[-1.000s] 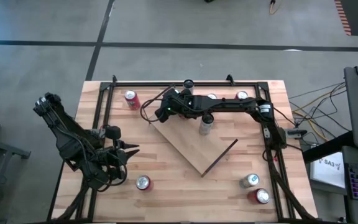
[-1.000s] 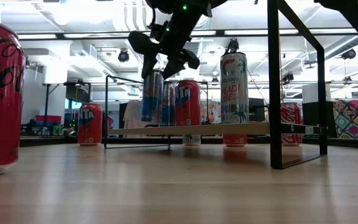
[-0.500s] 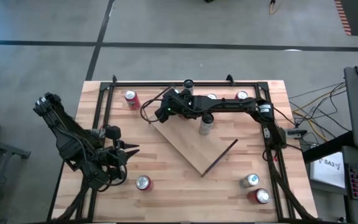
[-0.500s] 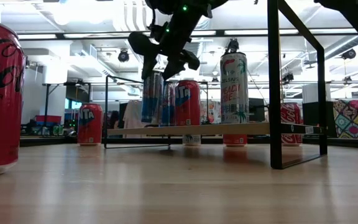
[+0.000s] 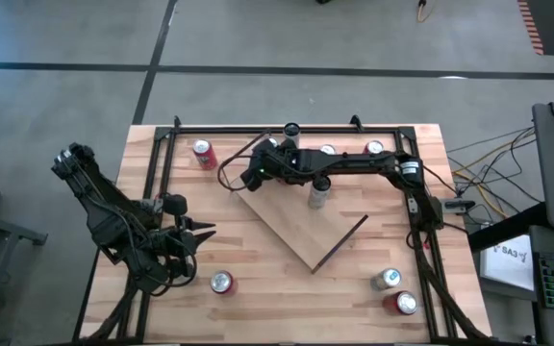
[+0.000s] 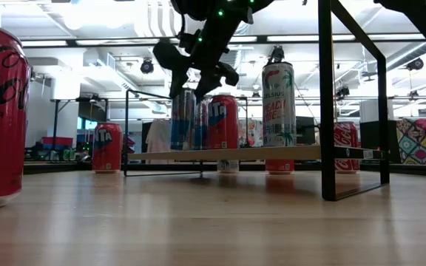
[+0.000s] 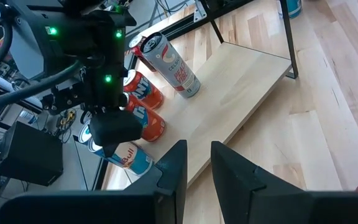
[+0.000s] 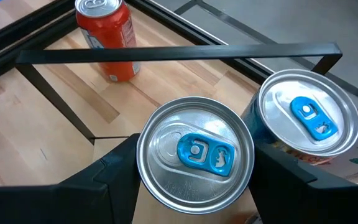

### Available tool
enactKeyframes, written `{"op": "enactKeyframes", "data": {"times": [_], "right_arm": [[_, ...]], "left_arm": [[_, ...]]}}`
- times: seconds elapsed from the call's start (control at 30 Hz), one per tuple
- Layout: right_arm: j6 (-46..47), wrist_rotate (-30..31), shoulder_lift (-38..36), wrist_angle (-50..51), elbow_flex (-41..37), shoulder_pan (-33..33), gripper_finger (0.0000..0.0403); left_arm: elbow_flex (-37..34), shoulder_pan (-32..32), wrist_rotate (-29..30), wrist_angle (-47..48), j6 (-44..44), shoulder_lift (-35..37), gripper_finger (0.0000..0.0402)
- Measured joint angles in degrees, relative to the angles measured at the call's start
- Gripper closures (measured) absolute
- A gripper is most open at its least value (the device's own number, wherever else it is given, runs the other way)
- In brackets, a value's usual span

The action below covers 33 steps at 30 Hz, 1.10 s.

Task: Place canned beverage on shelf
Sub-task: Put the left blue soda can on the shelf aligned with the blue can on the shelf

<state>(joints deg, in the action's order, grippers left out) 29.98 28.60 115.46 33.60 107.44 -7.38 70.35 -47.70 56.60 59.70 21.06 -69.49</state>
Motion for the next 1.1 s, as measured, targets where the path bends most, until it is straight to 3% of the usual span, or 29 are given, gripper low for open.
{"op": "enactKeyframes", "data": {"times": [0.6, 1.1], "right_arm": [[-0.1, 0.0, 0.0, -1.8, -1.3, 0.0, 0.0171], [-0.5, 0.1, 0.0, -2.7, -1.3, 0.0, 0.0128]], "left_arm": [[0.0, 0.0, 0.0, 0.0, 0.0, 0.0, 0.0345], [0.0, 0.0, 0.0, 0.1, 0.0, 0.0, 0.0345]]}}
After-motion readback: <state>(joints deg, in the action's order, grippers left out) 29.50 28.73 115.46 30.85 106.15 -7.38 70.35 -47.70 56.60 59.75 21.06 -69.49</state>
